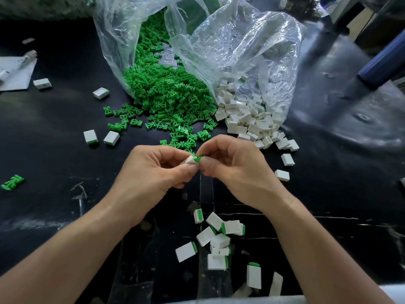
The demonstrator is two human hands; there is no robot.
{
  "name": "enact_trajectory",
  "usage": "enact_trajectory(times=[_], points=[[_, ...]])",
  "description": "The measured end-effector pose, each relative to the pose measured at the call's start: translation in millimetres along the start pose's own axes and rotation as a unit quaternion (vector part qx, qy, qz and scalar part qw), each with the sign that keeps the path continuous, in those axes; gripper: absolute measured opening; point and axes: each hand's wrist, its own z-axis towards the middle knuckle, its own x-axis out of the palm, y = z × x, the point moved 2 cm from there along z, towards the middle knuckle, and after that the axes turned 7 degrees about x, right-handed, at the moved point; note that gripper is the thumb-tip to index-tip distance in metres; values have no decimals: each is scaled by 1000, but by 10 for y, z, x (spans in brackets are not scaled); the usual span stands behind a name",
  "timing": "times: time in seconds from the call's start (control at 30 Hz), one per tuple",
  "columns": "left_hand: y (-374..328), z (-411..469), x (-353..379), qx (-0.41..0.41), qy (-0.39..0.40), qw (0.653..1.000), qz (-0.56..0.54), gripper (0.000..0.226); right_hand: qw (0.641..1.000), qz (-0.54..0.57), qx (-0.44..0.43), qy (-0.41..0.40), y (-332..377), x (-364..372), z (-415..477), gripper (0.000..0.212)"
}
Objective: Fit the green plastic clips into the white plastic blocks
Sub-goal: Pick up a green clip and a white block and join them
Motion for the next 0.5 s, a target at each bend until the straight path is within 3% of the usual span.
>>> enact_trajectory(times=[0.13, 0.37, 0.5], points=[[-14, -6, 7, 11, 5, 1000, 20, 19, 1000, -18, 1, 8, -24, -21, 3, 21], [-5, -3, -11, 22, 18, 999, 32, 20, 999, -22, 28, 17, -73, -34, 15, 17], [13, -3, -9, 12, 22, 999, 39, 5, 996, -85, 23, 5, -69, -42, -1, 21]])
